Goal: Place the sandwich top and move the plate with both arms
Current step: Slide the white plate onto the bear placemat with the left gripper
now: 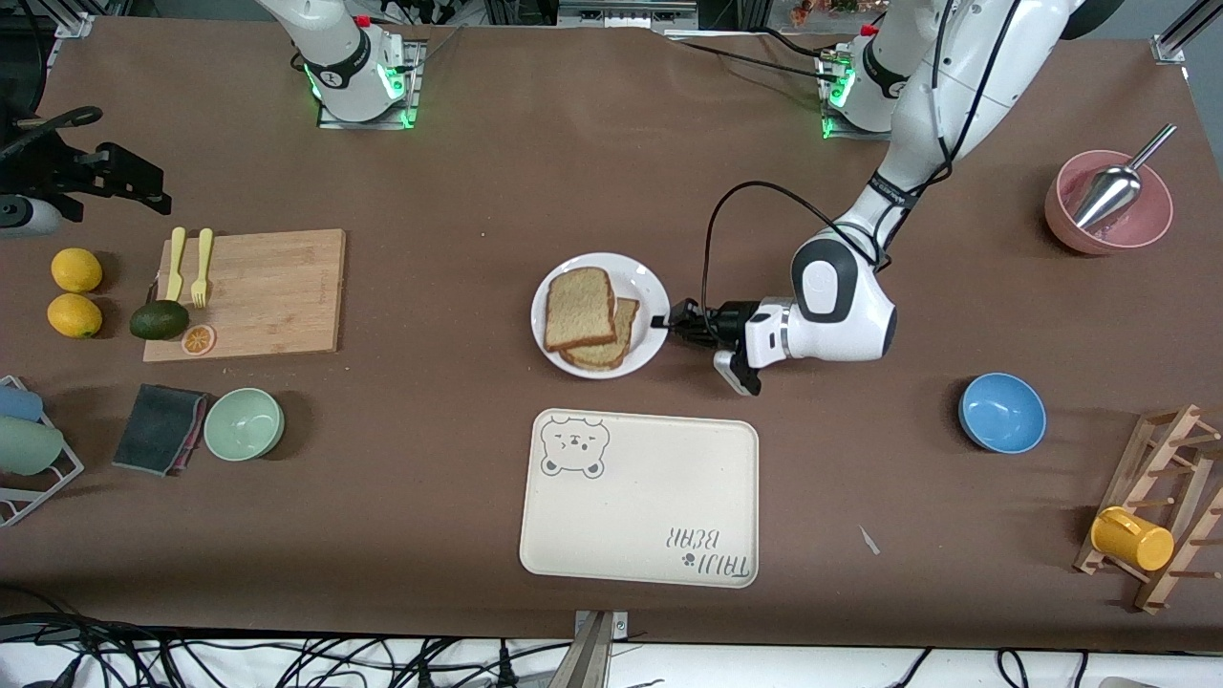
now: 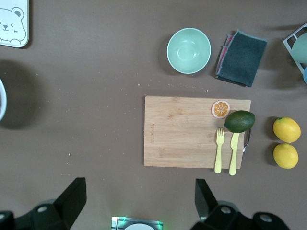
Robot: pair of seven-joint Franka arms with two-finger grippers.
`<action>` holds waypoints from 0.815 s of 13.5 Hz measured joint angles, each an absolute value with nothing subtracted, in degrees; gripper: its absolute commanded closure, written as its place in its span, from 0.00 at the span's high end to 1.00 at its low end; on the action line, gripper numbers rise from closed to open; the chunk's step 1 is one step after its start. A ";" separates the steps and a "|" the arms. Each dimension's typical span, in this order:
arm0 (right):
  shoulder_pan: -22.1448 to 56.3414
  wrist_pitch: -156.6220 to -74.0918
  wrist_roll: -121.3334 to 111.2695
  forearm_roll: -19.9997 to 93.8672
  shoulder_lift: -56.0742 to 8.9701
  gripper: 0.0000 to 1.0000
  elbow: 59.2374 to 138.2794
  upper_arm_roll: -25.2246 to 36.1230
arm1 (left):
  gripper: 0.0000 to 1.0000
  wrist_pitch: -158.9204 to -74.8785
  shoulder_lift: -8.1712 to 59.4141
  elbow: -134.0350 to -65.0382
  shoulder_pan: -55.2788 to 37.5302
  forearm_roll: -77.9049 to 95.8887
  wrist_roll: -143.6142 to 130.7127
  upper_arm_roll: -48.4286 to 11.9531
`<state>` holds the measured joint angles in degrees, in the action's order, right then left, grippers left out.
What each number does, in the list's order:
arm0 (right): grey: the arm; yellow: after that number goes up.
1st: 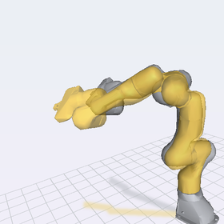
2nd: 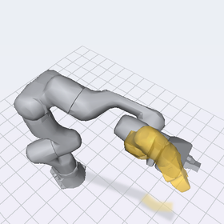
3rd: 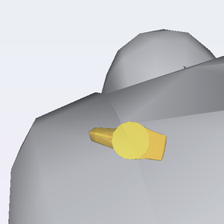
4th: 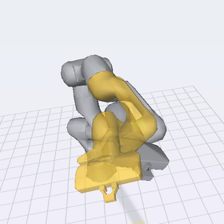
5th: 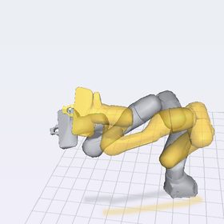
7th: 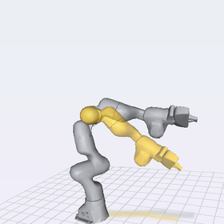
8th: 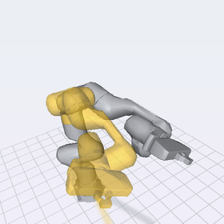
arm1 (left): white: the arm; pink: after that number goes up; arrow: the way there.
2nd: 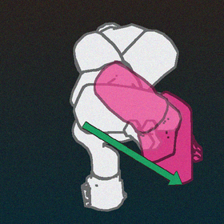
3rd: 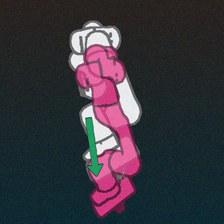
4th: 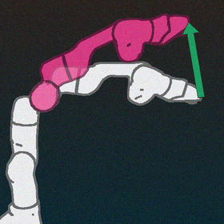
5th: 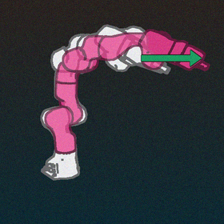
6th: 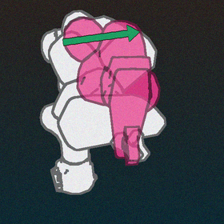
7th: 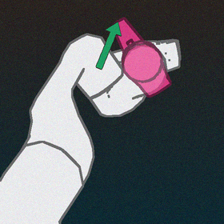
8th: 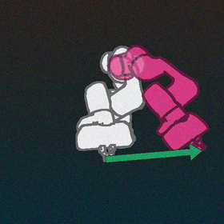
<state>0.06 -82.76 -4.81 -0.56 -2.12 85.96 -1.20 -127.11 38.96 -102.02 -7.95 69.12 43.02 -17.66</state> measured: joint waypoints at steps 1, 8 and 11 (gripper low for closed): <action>0.06 -82.76 -4.81 -0.57 -2.12 1.00 85.96 -1.20 | 0.00 -127.37 39.43 -100.03 -7.98 69.12 41.48 -16.94; 0.07 -82.75 -4.81 -0.58 -2.14 1.00 85.95 -1.20 | 0.00 -131.52 51.65 -79.29 -7.57 69.13 31.71 -11.53; 0.07 -82.75 -4.81 -0.58 -2.14 1.00 85.95 -1.20 | 0.00 -133.23 55.59 -75.87 -7.67 69.19 31.04 -11.55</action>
<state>0.07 -82.75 -4.81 -0.58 -2.14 85.95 -1.20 -133.23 55.59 -75.87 -7.67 69.19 31.04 -11.55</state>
